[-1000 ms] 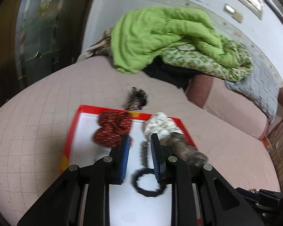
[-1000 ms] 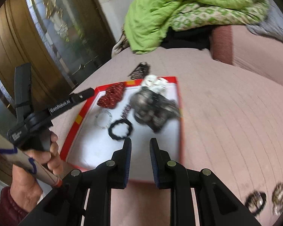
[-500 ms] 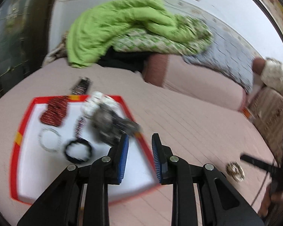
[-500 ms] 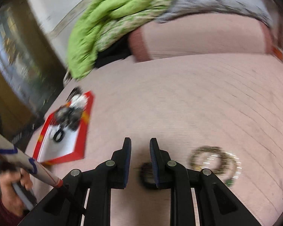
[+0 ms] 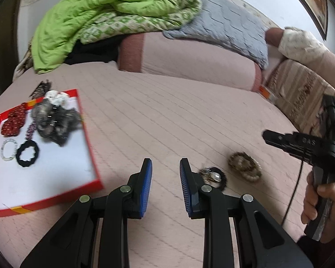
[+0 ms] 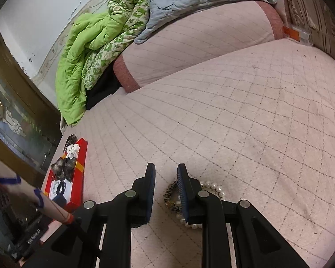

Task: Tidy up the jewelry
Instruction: 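Move both grippers back to the remaining jewelry on the bed, then grasp the pearl ring with the left gripper while the right gripper reaches the black beaded bracelet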

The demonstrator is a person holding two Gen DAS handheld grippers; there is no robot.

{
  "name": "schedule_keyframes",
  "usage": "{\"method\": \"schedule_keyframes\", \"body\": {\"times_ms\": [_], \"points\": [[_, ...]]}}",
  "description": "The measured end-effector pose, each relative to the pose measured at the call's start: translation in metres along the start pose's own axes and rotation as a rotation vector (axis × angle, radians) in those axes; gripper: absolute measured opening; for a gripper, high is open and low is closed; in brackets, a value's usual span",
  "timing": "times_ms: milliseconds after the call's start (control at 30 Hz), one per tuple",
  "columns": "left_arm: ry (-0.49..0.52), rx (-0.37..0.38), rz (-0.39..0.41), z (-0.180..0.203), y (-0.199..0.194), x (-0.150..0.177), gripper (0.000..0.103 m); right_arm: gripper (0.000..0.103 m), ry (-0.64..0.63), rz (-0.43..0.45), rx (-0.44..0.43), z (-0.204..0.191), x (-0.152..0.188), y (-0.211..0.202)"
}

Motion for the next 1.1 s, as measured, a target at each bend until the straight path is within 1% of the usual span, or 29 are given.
{"method": "schedule_keyframes", "body": {"times_ms": [100, 167, 267, 367, 433, 600, 633, 667, 700, 800, 833, 900, 933, 967, 1000, 1100], "points": [[0.036, 0.019, -0.019, 0.019, 0.005, -0.001, 0.024, 0.022, -0.01, -0.017, 0.02, 0.003, 0.001, 0.004], [0.051, 0.024, -0.028, 0.028, 0.007, 0.0, 0.025, 0.022, -0.007, -0.047, 0.039, 0.011, 0.003, 0.009], [0.05, 0.043, -0.043, 0.038, 0.011, 0.002, 0.03, 0.022, 0.018, -0.113, 0.063, 0.027, 0.007, 0.019], [0.053, 0.055, -0.055, 0.045, 0.015, 0.003, 0.03, 0.022, 0.057, -0.145, 0.057, 0.038, 0.009, 0.024], [0.058, 0.062, -0.062, 0.05, 0.016, 0.003, 0.03, 0.022, 0.055, -0.164, 0.046, 0.039, 0.012, 0.028], [0.067, 0.072, -0.076, 0.058, 0.02, 0.003, 0.03, 0.021, 0.023, -0.21, 0.072, 0.036, 0.022, 0.045], [0.068, 0.073, -0.079, 0.058, 0.021, 0.003, 0.03, 0.018, 0.01, -0.201, 0.087, 0.036, 0.022, 0.047], [0.07, 0.074, -0.082, 0.059, 0.021, 0.004, 0.03, 0.007, -0.005, -0.194, 0.089, 0.034, 0.022, 0.047], [0.074, 0.076, -0.088, 0.059, 0.022, 0.005, 0.03, 0.004, -0.01, -0.189, 0.085, 0.032, 0.021, 0.046], [0.079, 0.087, -0.106, 0.06, 0.026, 0.007, 0.031, 0.003, -0.003, -0.108, 0.027, 0.026, 0.014, 0.025], [0.079, 0.098, -0.117, 0.061, 0.029, 0.009, 0.03, 0.003, -0.014, -0.052, 0.015, 0.023, 0.008, 0.012], [0.087, 0.118, -0.132, 0.067, 0.035, 0.012, 0.03, 0.003, -0.021, 0.014, 0.002, 0.02, 0.002, -0.002], [0.095, 0.122, -0.138, 0.07, 0.037, 0.013, 0.03, 0.003, -0.013, 0.038, -0.026, 0.02, -0.001, -0.01], [0.106, 0.126, -0.145, 0.073, 0.04, 0.014, 0.03, 0.003, -0.008, 0.041, -0.053, 0.02, -0.002, -0.014], [0.117, 0.13, -0.151, 0.076, 0.044, 0.014, 0.03, 0.003, -0.009, 0.038, -0.056, 0.018, -0.002, -0.014], [0.143, 0.135, -0.171, 0.081, 0.057, 0.008, 0.03, 0.003, 0.001, 0.015, -0.036, 0.02, -0.001, -0.01]]}}
Point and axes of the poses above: each gripper's, at about its wrist camera, not at the fingertips, and y roughly the way its jaws point, z to its right, x to its underside, the point moved 3 cm from there along y, roughly the way its jaws point, and after that the axes turned 12 degrees about y, right-handed, at the moved point
